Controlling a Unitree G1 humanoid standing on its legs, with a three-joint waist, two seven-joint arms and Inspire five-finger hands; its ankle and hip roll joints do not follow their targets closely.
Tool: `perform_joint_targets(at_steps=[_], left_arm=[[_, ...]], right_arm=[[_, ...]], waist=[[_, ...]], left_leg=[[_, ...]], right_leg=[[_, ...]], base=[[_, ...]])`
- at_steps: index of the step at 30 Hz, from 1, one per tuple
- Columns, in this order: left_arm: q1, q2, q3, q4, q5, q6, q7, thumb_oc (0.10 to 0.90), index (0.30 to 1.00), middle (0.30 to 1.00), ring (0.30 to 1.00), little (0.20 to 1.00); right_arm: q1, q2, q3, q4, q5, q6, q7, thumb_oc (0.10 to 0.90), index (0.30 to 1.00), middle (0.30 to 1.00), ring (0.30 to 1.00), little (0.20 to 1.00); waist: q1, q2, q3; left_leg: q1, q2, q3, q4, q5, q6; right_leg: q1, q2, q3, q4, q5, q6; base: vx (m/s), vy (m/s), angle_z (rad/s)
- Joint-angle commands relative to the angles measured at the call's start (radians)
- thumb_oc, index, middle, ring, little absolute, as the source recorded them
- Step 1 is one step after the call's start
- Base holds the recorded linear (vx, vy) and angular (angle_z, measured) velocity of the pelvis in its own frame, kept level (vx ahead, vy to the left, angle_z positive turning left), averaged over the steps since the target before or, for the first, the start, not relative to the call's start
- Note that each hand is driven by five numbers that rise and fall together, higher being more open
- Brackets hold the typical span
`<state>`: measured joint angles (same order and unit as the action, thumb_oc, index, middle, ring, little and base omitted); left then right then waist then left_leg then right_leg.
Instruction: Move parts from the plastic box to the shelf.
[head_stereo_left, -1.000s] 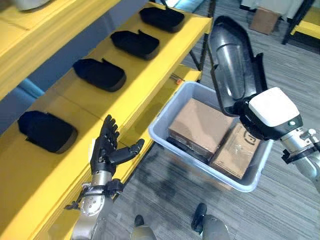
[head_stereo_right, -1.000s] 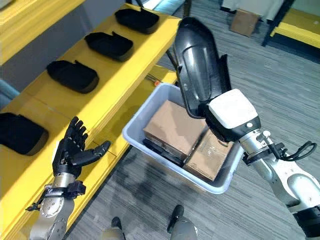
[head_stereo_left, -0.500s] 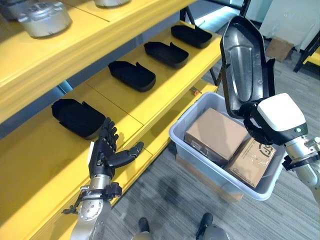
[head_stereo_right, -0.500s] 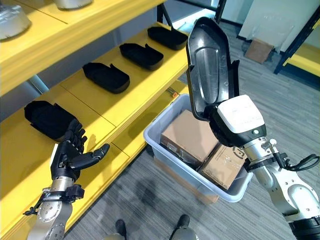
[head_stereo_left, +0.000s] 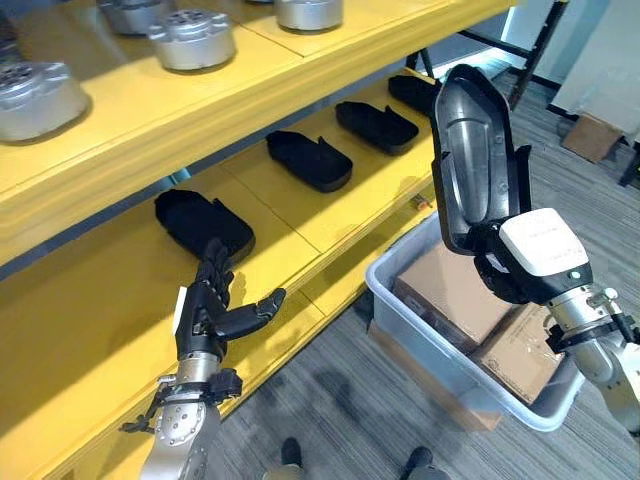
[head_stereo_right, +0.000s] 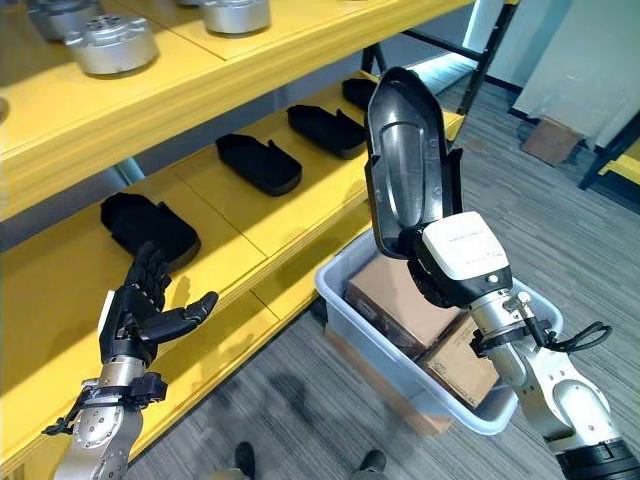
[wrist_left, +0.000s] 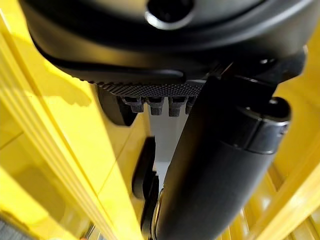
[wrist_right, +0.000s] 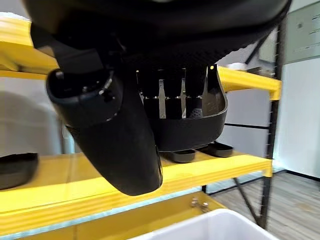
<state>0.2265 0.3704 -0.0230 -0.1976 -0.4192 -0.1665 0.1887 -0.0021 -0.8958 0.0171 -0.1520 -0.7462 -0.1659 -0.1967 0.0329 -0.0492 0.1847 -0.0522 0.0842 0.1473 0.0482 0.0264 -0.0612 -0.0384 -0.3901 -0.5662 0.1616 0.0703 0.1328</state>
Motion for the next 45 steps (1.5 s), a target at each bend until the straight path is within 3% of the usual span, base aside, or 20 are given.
perform_joint_targets(at_steps=[1,2,3,6,12,21,27,31,33,35,36,37,38,39,40,41,42,44,45], left_arm=[[-0.061,0.042,0.077,-0.113,0.042,-0.106,0.003,0.900,1.000,1.000,1.000,1.000],[-0.063,0.043,0.074,-0.108,0.040,-0.108,0.000,0.900,1.000,1.000,1.000,1.000],[-0.069,0.048,0.069,-0.100,0.035,-0.110,-0.002,0.900,1.000,1.000,1.000,1.000],[-0.081,0.054,0.048,-0.062,0.017,-0.109,-0.016,0.900,1.000,1.000,1.000,1.000],[-0.091,0.037,0.014,-0.046,0.015,-0.098,-0.031,0.900,1.000,1.000,1.000,1.000],[-0.067,0.003,0.040,-0.057,-0.010,-0.104,-0.008,0.900,1.000,1.000,1.000,1.000],[-0.063,-0.001,0.037,-0.060,-0.017,-0.097,-0.003,0.900,1.000,1.000,1.000,1.000],[-0.062,-0.002,0.031,-0.059,-0.020,-0.092,-0.004,0.900,1.000,1.000,1.000,1.000],[-0.070,0.004,0.025,-0.060,-0.022,-0.094,-0.010,0.900,1.000,1.000,1.000,1.000],[-0.083,0.015,0.025,-0.065,-0.026,-0.098,-0.010,0.900,1.000,1.000,1.000,1.000],[-0.084,0.017,0.033,-0.070,-0.031,-0.104,-0.009,0.900,1.000,1.000,1.000,1.000],[-0.083,0.015,0.038,-0.070,-0.029,-0.105,-0.008,0.900,1.000,1.000,1.000,1.000],[-0.082,0.015,0.038,-0.070,-0.029,-0.105,-0.008,0.900,1.000,1.000,1.000,1.000],[-0.080,0.011,0.040,-0.068,-0.032,-0.103,-0.003,0.900,1.000,1.000,1.000,1.000],[-0.080,0.010,0.036,-0.070,-0.035,-0.103,-0.003,0.900,1.000,1.000,1.000,1.000],[-0.079,0.006,0.029,-0.073,-0.044,-0.100,-0.004,0.900,1.000,1.000,1.000,1.000],[-0.079,0.005,0.026,-0.073,-0.044,-0.099,-0.004,0.900,1.000,1.000,1.000,1.000],[-0.082,0.004,0.022,-0.075,-0.047,-0.093,-0.003,0.900,1.000,1.000,1.000,1.000],[-0.080,-0.001,0.020,-0.075,-0.057,-0.092,-0.013,0.900,1.000,1.000,1.000,1.000]], right_arm=[[-0.151,0.007,-0.034,-0.031,-0.005,0.008,-0.071,0.400,0.300,0.300,0.300,0.300],[-0.145,0.008,-0.037,-0.031,-0.006,0.006,-0.068,0.400,0.300,0.300,0.300,0.300],[-0.137,0.009,-0.039,-0.029,-0.009,0.004,-0.066,0.400,0.300,0.300,0.300,0.300],[-0.075,0.010,-0.073,-0.036,0.002,-0.013,-0.069,0.400,0.300,0.300,0.300,0.300],[-0.008,0.021,-0.119,-0.071,0.057,-0.057,-0.075,0.400,0.300,0.300,0.300,0.300],[-0.055,0.003,-0.088,-0.058,0.087,-0.060,-0.081,0.400,0.300,0.300,0.300,0.300],[-0.066,-0.005,-0.080,-0.072,0.105,-0.065,-0.077,0.400,0.300,0.300,0.300,0.300],[-0.082,0.003,-0.080,-0.077,0.125,-0.068,-0.087,0.400,0.300,0.300,0.300,0.300],[-0.102,-0.005,-0.070,-0.078,0.136,-0.072,-0.091,0.400,0.300,0.300,0.300,0.300],[-0.118,-0.019,-0.069,-0.070,0.133,-0.068,-0.100,0.400,0.300,0.300,0.300,0.300],[-0.127,-0.020,-0.060,-0.059,0.134,-0.066,-0.107,0.400,0.300,0.300,0.300,0.300],[-0.126,-0.019,-0.062,-0.056,0.136,-0.065,-0.113,0.400,0.300,0.300,0.300,0.300],[-0.125,-0.019,-0.062,-0.056,0.136,-0.065,-0.113,0.400,0.300,0.300,0.300,0.300],[-0.104,-0.018,-0.078,-0.053,0.139,-0.060,-0.126,0.400,0.300,0.300,0.300,0.300],[-0.091,-0.024,-0.089,-0.052,0.138,-0.056,-0.132,0.400,0.300,0.300,0.300,0.300],[-0.054,-0.041,-0.120,-0.044,0.137,-0.047,-0.142,0.400,0.300,0.300,0.300,0.300],[-0.049,-0.042,-0.124,-0.046,0.137,-0.048,-0.143,0.400,0.300,0.300,0.300,0.300],[-0.020,-0.048,-0.161,-0.045,0.131,-0.039,-0.160,0.400,0.300,0.300,0.300,0.300],[0.001,-0.048,-0.188,-0.049,0.122,-0.031,-0.166,0.400,0.300,0.300,0.300,0.300]], waist=[[-0.010,-0.036,-0.036],[-0.014,-0.033,-0.033],[-0.032,-0.028,-0.030],[-0.093,-0.010,-0.026],[-0.107,-0.033,-0.042],[-0.077,-0.045,-0.093],[-0.071,-0.046,-0.100],[-0.067,-0.042,-0.081],[-0.060,-0.037,-0.037],[-0.065,-0.047,-0.011],[-0.072,-0.056,-0.016],[-0.073,-0.057,-0.023],[-0.073,-0.056,-0.024],[-0.088,-0.048,-0.037],[-0.096,-0.039,-0.040],[-0.114,-0.015,-0.041],[-0.116,-0.011,-0.043],[-0.125,0.010,-0.035],[-0.125,0.025,-0.029]], left_leg=[[0.078,-0.092,-0.008,-0.056,-0.115,0.097],[0.082,-0.096,-0.015,-0.062,-0.113,0.101],[0.083,-0.100,-0.036,-0.074,-0.101,0.104],[0.090,-0.107,-0.115,-0.097,-0.070,0.109],[0.080,-0.147,-0.196,-0.099,-0.047,0.112],[0.078,-0.132,-0.180,-0.098,-0.050,0.088],[0.078,-0.119,-0.187,-0.082,-0.042,0.072],[0.051,-0.114,-0.220,-0.013,-0.052,0.056],[-0.012,-0.142,-0.250,0.118,-0.078,0.036],[-0.043,-0.112,-0.212,0.208,-0.105,0.029],[-0.032,-0.028,-0.193,0.218,-0.104,0.034],[-0.020,0.010,-0.193,0.200,-0.092,0.032],[-0.016,0.012,-0.193,0.193,-0.090,0.030],[0.000,0.125,-0.170,0.134,-0.008,0.009],[-0.001,0.177,-0.157,0.085,0.046,-0.008],[-0.011,0.260,-0.130,-0.026,0.165,-0.046],[-0.008,0.263,-0.133,-0.044,0.178,-0.050],[-0.023,0.315,-0.081,-0.123,0.253,-0.088],[-0.027,0.333,-0.055,-0.132,0.261,-0.107]], right_leg=[[-0.004,-0.031,0.200,-0.017,0.118,0.084],[-0.023,-0.018,0.250,0.007,0.110,0.078],[-0.048,0.029,0.335,0.014,0.099,0.062],[-0.101,0.245,0.578,0.059,-0.031,0.014],[-0.103,0.434,0.590,0.088,-0.126,-0.055],[0.027,0.408,0.606,-0.163,-0.074,-0.059],[0.061,0.404,0.589,-0.190,-0.070,-0.074],[0.076,0.403,0.563,-0.196,-0.076,-0.091],[0.073,0.394,0.548,-0.188,-0.082,-0.106],[0.052,0.374,0.533,-0.159,-0.082,-0.114],[0.036,0.359,0.528,-0.145,-0.083,-0.115],[0.034,0.357,0.528,-0.142,-0.089,-0.113],[0.034,0.359,0.528,-0.141,-0.090,-0.114],[0.029,0.347,0.509,-0.131,-0.105,-0.107],[0.022,0.344,0.487,-0.120,-0.116,-0.105],[0.006,0.341,0.441,-0.086,-0.146,-0.103],[0.002,0.345,0.436,-0.080,-0.149,-0.106],[-0.011,0.341,0.398,-0.031,-0.181,-0.098],[-0.020,0.334,0.377,0.007,-0.197,-0.093]], base=[[0.04,0.182,0.40],[0.04,0.158,0.53],[0.05,0.151,0.65],[0.07,0.123,0.74],[0.04,0.004,0.83],[0.02,-0.079,0.05],[-0.03,-0.094,0.07],[-0.07,-0.122,0.31],[-0.19,-0.073,0.59],[-0.17,0.002,0.69],[-0.02,0.035,0.57],[-0.01,0.028,0.35],[0.03,0.069,-0.05],[0.01,0.088,0.00],[0.00,0.195,0.63],[-0.01,0.119,0.86],[0.01,0.142,0.86],[0.02,0.147,0.73],[0.07,0.180,0.73]])
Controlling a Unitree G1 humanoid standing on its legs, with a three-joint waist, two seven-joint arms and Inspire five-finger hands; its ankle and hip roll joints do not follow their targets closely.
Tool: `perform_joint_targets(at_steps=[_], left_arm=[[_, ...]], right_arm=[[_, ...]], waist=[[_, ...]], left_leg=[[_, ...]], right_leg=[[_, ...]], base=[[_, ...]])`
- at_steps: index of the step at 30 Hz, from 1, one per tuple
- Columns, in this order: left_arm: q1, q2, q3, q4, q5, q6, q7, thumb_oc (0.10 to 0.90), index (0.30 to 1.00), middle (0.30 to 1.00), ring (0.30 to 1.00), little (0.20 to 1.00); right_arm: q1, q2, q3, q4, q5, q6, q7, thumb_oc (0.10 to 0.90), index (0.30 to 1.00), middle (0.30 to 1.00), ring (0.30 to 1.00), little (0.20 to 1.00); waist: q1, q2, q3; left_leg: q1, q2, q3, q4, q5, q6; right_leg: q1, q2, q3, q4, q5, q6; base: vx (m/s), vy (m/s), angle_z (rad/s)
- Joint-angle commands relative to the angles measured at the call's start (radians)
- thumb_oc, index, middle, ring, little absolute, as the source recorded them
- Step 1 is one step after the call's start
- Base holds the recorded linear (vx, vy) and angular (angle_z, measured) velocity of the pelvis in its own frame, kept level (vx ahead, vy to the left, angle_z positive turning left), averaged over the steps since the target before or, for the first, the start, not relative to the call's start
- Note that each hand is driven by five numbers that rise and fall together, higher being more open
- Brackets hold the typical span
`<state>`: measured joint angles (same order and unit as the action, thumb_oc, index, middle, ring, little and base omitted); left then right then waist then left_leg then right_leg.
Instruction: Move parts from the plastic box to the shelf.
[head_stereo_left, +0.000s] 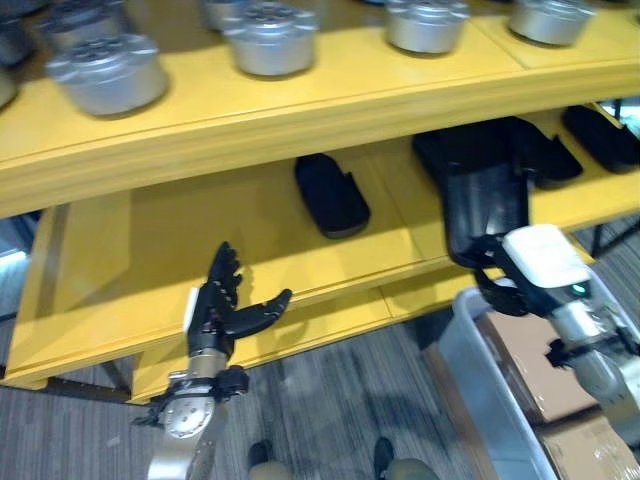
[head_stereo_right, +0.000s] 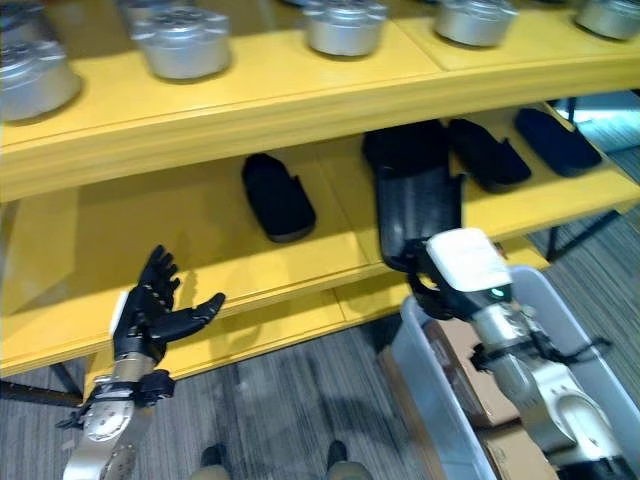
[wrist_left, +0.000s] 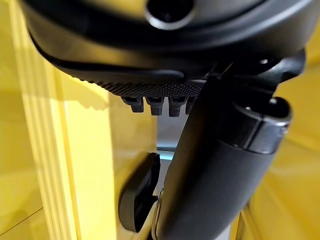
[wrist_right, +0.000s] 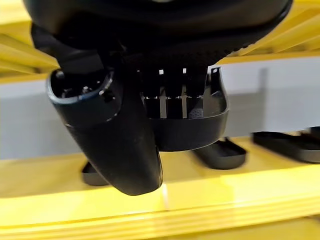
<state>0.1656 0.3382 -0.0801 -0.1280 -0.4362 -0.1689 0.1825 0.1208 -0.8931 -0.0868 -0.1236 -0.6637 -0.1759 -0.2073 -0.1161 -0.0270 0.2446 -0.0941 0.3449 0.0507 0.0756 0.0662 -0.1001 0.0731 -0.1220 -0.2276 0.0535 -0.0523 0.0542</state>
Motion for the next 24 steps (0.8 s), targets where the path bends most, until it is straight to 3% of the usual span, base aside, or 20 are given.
perform_joint_targets(at_steps=[1,4,5,8,10,12,16,24], left_arm=[[-0.012,0.029,0.078,-0.142,-0.042,-0.091,-0.009,0.900,1.000,1.000,1.000,1.000],[0.000,0.032,0.086,-0.143,-0.044,-0.092,-0.014,0.900,1.000,1.000,1.000,1.000],[0.007,0.033,0.096,-0.147,-0.043,-0.095,-0.015,0.900,1.000,1.000,1.000,1.000],[0.012,0.039,0.104,-0.151,-0.044,-0.101,-0.011,0.900,1.000,1.000,1.000,1.000],[0.002,0.050,0.111,-0.152,-0.041,-0.106,-0.003,0.900,1.000,1.000,1.000,1.000],[-0.005,0.057,0.111,-0.151,-0.041,-0.108,0.000,0.900,1.000,1.000,1.000,1.000],[-0.020,0.076,0.108,-0.152,-0.029,-0.108,0.003,0.900,1.000,1.000,1.000,1.000],[-0.028,0.088,0.119,-0.153,-0.014,-0.101,0.027,0.900,1.000,1.000,1.000,1.000]], right_arm=[[-0.117,-0.042,-0.090,-0.082,0.037,-0.018,-0.156,0.400,0.300,0.300,0.300,0.300],[-0.114,-0.025,-0.095,-0.083,0.029,-0.010,-0.163,0.400,0.300,0.300,0.300,0.300],[-0.115,-0.010,-0.103,-0.089,0.027,-0.006,-0.163,0.400,0.300,0.300,0.300,0.300],[-0.120,-0.001,-0.103,-0.097,0.023,0.001,-0.163,0.400,0.300,0.300,0.300,0.300],[-0.135,0.008,-0.097,-0.096,0.013,0.010,-0.161,0.400,0.300,0.300,0.300,0.300],[-0.139,0.015,-0.096,-0.100,0.013,0.013,-0.157,0.400,0.300,0.300,0.300,0.300],[-0.160,0.030,-0.082,-0.114,0.011,0.014,-0.144,0.400,0.300,0.300,0.300,0.300],[-0.272,0.037,0.009,-0.110,0.018,0.014,-0.115,0.400,0.300,0.300,0.300,0.300]], waist=[[0.030,0.011,-0.090],[0.043,0.026,-0.099],[0.058,0.024,-0.100],[0.072,0.008,-0.090],[0.087,-0.017,-0.076],[0.091,-0.028,-0.077],[0.106,-0.054,-0.084],[0.143,-0.102,-0.097]], left_leg=[[0.024,0.076,0.040,-0.160,0.196,-0.073],[0.020,0.072,0.033,-0.163,0.175,-0.077],[0.020,0.051,0.047,-0.149,0.155,-0.070],[0.007,0.021,0.040,-0.089,0.110,-0.060],[-0.027,-0.023,0.049,0.021,0.027,-0.045],[-0.036,-0.043,0.044,0.049,-0.004,-0.039],[-0.055,-0.085,0.040,0.086,-0.050,-0.023],[-0.074,-0.120,0.031,0.137,-0.106,0.010]], right_leg=[[-0.133,0.065,0.040,0.138,-0.089,-0.008],[-0.137,0.064,0.046,0.142,-0.088,0.003],[-0.122,0.037,0.041,0.133,-0.083,0.019],[-0.101,0.007,0.051,0.116,-0.066,0.033],[-0.059,-0.051,0.051,0.073,-0.036,0.065],[-0.040,-0.076,0.050,0.051,-0.021,0.077],[-0.019,-0.126,0.041,0.027,0.001,0.099],[-0.013,-0.165,0.036,0.024,0.017,0.124]], base=[[0.10,0.199,0.50],[0.10,0.156,0.23],[0.19,0.282,0.07],[0.10,0.198,0.12],[0.13,0.310,-0.02],[0.09,0.165,0.00],[0.09,0.192,0.02],[0.05,0.094,0.08]])
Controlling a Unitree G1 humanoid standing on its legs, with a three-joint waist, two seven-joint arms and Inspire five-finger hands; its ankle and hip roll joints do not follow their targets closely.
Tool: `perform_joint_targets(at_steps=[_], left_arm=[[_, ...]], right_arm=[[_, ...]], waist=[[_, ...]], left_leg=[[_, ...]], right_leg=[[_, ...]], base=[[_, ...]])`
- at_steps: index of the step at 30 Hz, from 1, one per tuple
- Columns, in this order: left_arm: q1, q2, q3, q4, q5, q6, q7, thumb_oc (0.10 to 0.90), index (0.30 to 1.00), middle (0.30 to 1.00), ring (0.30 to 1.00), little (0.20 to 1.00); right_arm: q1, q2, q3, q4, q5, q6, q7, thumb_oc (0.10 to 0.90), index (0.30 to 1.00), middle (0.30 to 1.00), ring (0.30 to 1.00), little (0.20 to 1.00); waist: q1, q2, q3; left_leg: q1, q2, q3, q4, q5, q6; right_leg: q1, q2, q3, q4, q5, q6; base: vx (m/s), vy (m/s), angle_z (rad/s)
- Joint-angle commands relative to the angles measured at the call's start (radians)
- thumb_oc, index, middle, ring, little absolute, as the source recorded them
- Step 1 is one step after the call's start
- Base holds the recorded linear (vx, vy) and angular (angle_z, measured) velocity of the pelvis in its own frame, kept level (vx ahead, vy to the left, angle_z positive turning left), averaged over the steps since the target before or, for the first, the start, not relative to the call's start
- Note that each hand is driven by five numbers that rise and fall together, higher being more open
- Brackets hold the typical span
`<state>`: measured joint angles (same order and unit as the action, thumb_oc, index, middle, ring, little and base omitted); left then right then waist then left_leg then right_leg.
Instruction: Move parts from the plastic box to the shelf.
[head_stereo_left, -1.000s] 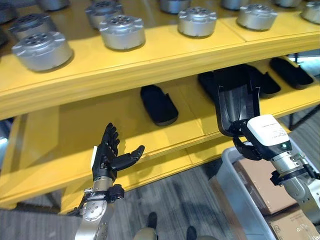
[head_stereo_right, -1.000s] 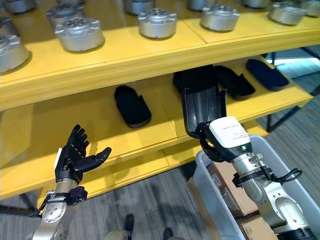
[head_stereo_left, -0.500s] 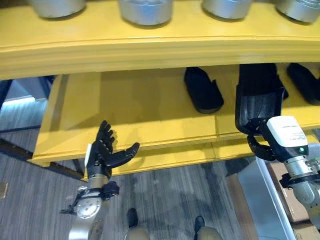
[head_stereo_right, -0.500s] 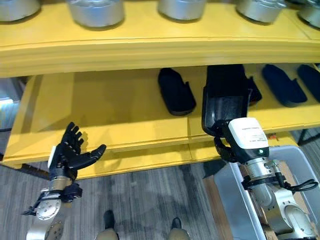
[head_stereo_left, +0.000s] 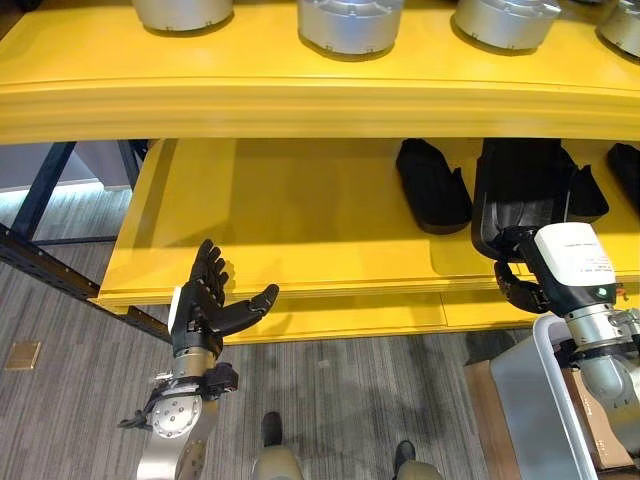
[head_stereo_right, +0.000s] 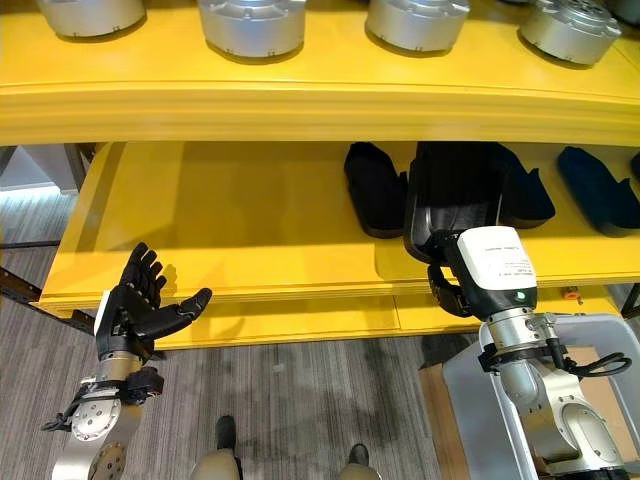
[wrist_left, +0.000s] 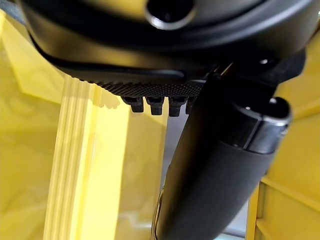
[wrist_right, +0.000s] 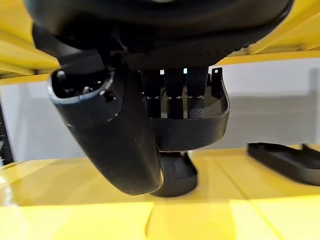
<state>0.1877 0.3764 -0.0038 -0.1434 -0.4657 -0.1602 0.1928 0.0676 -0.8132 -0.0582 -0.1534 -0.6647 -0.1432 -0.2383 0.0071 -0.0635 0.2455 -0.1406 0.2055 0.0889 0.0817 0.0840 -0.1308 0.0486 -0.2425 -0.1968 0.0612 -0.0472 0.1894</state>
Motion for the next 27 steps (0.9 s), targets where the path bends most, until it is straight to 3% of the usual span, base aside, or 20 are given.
perform_joint_targets(at_steps=[1,13,20,27], left_arm=[[-0.049,0.053,0.043,-0.140,0.016,-0.110,0.017,0.900,1.000,1.000,1.000,1.000],[-0.052,0.073,0.055,-0.125,-0.001,-0.115,0.047,0.900,1.000,1.000,1.000,1.000],[-0.052,0.087,0.054,-0.116,-0.026,-0.121,0.052,0.900,1.000,1.000,1.000,1.000],[-0.046,0.108,0.055,-0.104,-0.042,-0.125,0.051,0.900,1.000,1.000,1.000,1.000]], right_arm=[[-0.245,-0.044,0.000,-0.077,0.023,-0.021,-0.081,0.400,0.300,0.300,0.300,0.300],[-0.621,-0.048,0.274,0.031,0.099,-0.001,-0.040,0.400,0.300,0.300,0.300,0.300],[-0.807,-0.009,0.395,0.163,0.198,0.027,-0.040,0.400,0.300,0.300,0.300,0.300],[-0.932,0.088,0.471,0.338,0.299,0.057,-0.057,0.400,0.300,0.300,0.300,0.300]], waist=[[0.028,-0.071,-0.098],[0.108,-0.113,-0.108],[0.145,-0.111,-0.091],[0.178,-0.103,-0.080]], left_leg=[[-0.029,0.018,-0.009,0.136,-0.128,0.044],[-0.026,0.019,-0.029,0.142,-0.135,0.046],[-0.047,0.018,-0.051,0.152,-0.126,0.036],[-0.055,0.018,-0.067,0.162,-0.126,0.036]], right_leg=[[0.014,-0.046,0.004,0.017,0.012,-0.010],[0.052,-0.035,-0.022,-0.002,0.013,-0.014],[0.066,-0.025,-0.049,-0.004,0.004,-0.024],[0.077,-0.021,-0.066,-0.009,0.001,-0.029]], base=[[0.04,0.026,0.01],[0.02,-0.017,0.04],[-0.01,-0.034,0.15],[-0.01,-0.020,0.07]])
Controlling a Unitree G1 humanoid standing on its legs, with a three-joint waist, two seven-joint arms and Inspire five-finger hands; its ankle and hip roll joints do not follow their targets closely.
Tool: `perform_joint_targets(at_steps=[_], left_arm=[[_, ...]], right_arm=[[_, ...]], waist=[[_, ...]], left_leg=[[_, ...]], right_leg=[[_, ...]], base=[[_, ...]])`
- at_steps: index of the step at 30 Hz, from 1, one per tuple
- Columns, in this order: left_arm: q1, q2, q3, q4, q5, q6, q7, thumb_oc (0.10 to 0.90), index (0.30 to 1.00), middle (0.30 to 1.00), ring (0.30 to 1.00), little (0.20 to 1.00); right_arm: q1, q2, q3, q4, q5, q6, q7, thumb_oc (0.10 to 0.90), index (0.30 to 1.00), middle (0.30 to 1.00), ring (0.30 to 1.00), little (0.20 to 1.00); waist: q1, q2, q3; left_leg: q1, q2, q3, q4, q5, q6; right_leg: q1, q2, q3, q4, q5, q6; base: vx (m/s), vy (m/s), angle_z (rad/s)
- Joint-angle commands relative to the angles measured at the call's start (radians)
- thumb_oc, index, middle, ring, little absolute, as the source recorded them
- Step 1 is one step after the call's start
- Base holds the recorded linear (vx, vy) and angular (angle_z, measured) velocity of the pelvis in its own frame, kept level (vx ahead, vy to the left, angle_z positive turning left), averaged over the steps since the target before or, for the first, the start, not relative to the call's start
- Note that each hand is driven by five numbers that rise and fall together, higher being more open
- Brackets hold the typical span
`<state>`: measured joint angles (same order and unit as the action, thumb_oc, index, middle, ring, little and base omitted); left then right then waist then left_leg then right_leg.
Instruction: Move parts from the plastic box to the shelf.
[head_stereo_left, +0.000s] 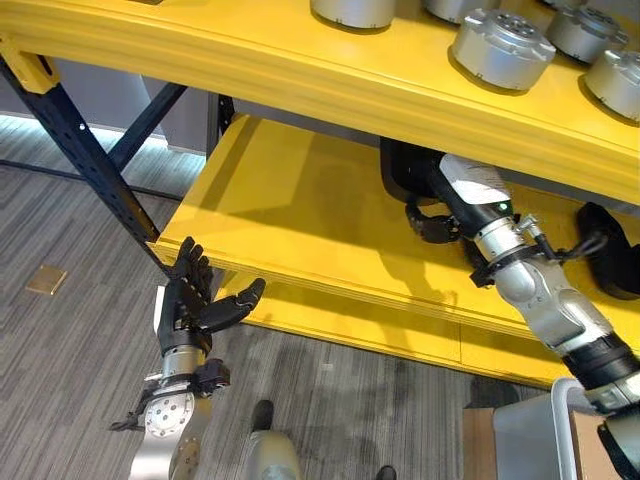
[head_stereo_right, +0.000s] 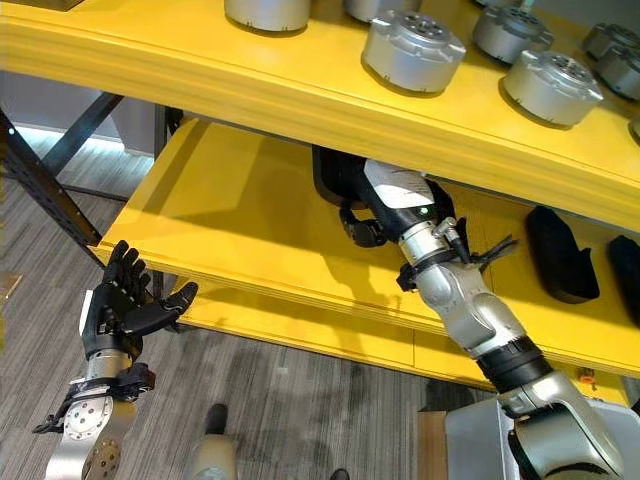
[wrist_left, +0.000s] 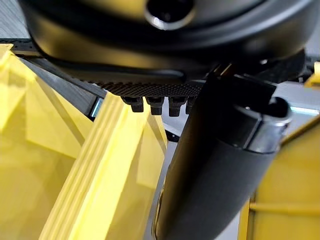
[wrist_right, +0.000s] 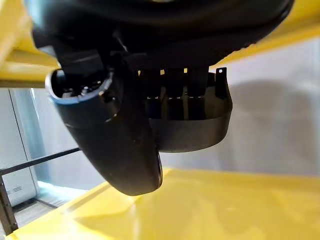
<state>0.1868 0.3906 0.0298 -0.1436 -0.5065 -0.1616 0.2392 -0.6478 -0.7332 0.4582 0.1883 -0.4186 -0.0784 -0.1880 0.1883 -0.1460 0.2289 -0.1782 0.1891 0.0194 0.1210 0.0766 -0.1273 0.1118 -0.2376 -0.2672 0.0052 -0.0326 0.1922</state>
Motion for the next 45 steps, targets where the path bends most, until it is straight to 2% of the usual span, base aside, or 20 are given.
perform_joint_targets(at_steps=[1,11,19,26,36,45], left_arm=[[-0.044,0.100,0.020,-0.103,-0.007,-0.128,0.003,0.900,1.000,1.000,1.000,1.000],[-0.045,0.119,0.016,-0.110,-0.035,-0.138,0.006,0.900,1.000,1.000,1.000,1.000],[-0.075,0.141,-0.017,-0.106,-0.035,-0.137,0.007,0.900,1.000,1.000,1.000,1.000],[-0.114,0.153,-0.043,-0.103,-0.035,-0.146,0.012,0.900,1.000,1.000,1.000,1.000],[-0.168,0.153,-0.069,-0.089,-0.028,-0.155,0.028,0.900,1.000,1.000,1.000,1.000],[-0.176,0.153,-0.071,-0.096,-0.020,-0.155,0.044,0.900,1.000,1.000,1.000,1.000]], right_arm=[[-0.248,0.027,-0.033,0.027,0.076,-0.001,-0.109,0.400,0.300,0.300,0.300,0.300],[-0.339,0.113,0.010,0.159,0.183,0.004,-0.122,0.400,0.300,0.300,0.300,0.300],[-0.354,0.168,0.008,0.244,0.254,0.007,-0.127,0.400,0.300,0.300,0.300,0.300],[-0.401,0.216,0.013,0.393,0.313,0.013,-0.128,0.400,0.300,0.300,0.300,0.300],[-0.418,0.263,0.000,0.538,0.335,0.036,-0.134,0.400,0.300,0.300,0.300,0.300],[-0.428,0.290,-0.010,0.618,0.303,0.053,-0.157,0.400,0.300,0.300,0.300,0.300]], waist=[[0.010,-0.021,-0.061],[0.053,-0.012,-0.010],[0.077,0.019,0.042],[0.095,0.051,0.092],[0.096,0.085,0.125],[0.083,0.093,0.135]], left_leg=[[-0.020,0.034,-0.003,0.123,-0.120,0.033],[-0.078,0.029,-0.037,0.165,-0.118,0.030],[-0.140,0.020,-0.073,0.191,-0.108,0.028],[-0.187,0.011,-0.086,0.232,-0.115,0.037],[-0.202,0.004,-0.085,0.266,-0.134,0.043],[-0.210,0.003,-0.081,0.274,-0.140,0.047]], right_leg=[[0.013,-0.025,0.002,0.048,-0.014,-0.034],[-0.003,-0.019,-0.028,0.070,-0.022,-0.041],[-0.044,-0.016,-0.050,0.099,-0.030,-0.049],[-0.107,-0.028,-0.051,0.168,-0.043,-0.052],[-0.136,-0.044,-0.053,0.220,-0.058,-0.053],[-0.149,-0.046,-0.049,0.226,-0.060,-0.053]], base=[[-0.01,-0.034,0.03],[-0.04,-0.032,0.07],[-0.05,-0.011,0.15],[-0.05,0.012,0.04],[0.00,0.010,0.00],[0.00,0.000,0.00]])
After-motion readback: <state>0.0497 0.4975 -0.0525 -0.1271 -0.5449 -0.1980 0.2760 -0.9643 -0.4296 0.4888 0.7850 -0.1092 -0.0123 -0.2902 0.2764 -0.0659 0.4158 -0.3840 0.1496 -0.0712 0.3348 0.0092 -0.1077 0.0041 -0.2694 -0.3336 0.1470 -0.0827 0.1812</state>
